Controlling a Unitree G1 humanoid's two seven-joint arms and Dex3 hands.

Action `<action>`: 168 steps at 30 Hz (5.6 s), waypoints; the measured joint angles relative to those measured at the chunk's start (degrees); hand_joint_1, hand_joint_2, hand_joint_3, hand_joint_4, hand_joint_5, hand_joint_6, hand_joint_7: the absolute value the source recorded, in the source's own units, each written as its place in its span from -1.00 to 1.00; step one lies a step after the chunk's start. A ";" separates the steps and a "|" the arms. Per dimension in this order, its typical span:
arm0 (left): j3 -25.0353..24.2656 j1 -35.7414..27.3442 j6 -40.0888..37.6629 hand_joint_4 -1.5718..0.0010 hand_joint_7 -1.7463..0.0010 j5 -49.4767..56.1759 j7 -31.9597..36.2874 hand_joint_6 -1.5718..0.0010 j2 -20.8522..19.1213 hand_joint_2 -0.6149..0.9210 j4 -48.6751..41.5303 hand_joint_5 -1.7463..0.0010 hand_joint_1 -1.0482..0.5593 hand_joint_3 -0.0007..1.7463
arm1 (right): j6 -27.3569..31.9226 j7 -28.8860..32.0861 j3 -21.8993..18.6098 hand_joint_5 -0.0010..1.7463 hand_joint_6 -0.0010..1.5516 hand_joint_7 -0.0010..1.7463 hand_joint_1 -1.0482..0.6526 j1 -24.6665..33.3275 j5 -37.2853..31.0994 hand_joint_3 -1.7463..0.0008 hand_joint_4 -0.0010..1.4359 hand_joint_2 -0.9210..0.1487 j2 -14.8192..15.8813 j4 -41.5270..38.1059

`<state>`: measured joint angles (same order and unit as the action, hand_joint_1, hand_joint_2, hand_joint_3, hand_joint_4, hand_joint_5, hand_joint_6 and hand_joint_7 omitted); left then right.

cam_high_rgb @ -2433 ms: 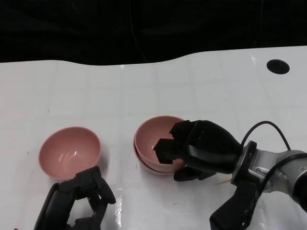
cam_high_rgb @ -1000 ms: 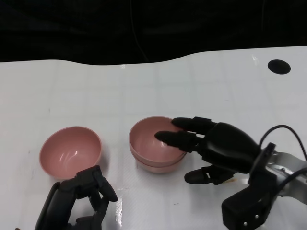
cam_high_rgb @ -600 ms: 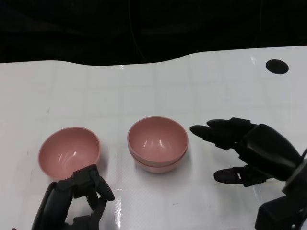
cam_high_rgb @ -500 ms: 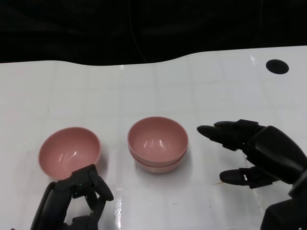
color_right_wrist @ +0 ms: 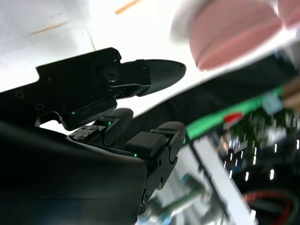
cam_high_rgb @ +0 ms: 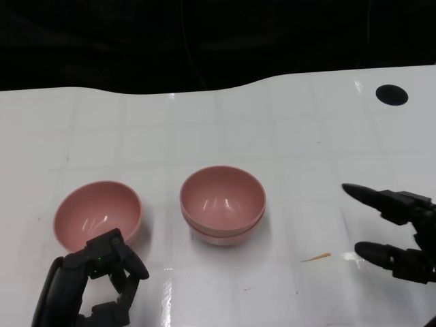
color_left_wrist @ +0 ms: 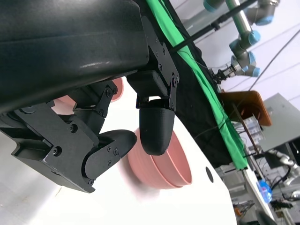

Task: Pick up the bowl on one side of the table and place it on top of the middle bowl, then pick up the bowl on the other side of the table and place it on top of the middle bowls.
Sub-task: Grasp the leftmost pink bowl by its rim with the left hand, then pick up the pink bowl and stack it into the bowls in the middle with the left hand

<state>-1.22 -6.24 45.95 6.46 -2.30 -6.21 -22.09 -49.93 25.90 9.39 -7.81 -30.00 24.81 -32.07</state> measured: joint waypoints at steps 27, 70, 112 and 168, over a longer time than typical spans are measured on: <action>-7.26 -8.89 -17.08 0.16 0.91 17.24 3.69 0.03 -7.34 1.00 30.00 0.66 -0.47 -0.83 | -10.83 11.16 -3.94 1.00 -0.02 0.76 0.18 1.35 -3.10 -0.52 0.20 -0.06 -3.89 -13.63; 14.01 9.85 -32.24 0.19 1.00 47.40 13.25 0.20 -21.11 0.99 11.55 1.00 -0.64 -0.99 | -10.24 17.35 4.82 1.00 -0.04 0.71 0.15 1.12 -14.45 -0.36 0.12 -0.30 -4.54 -13.42; 26.37 25.54 -20.57 -0.21 0.94 40.18 40.61 -0.52 -17.89 1.00 -26.80 0.14 0.15 -0.91 | -9.56 17.29 6.80 1.00 -0.08 0.77 0.14 1.37 -14.66 -0.40 0.09 -0.28 -3.81 -12.26; 13.89 21.14 -23.10 0.05 -0.76 30.83 13.93 0.10 -24.21 0.66 9.59 -1.00 0.23 -0.17 | -9.88 18.88 9.07 1.00 -0.10 0.76 0.12 -1.06 -14.95 -0.36 0.06 -0.33 -3.26 -16.05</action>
<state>12.67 14.90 22.85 37.30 11.63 -30.42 -12.50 -59.81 44.78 18.46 -8.86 -44.95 21.55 -48.12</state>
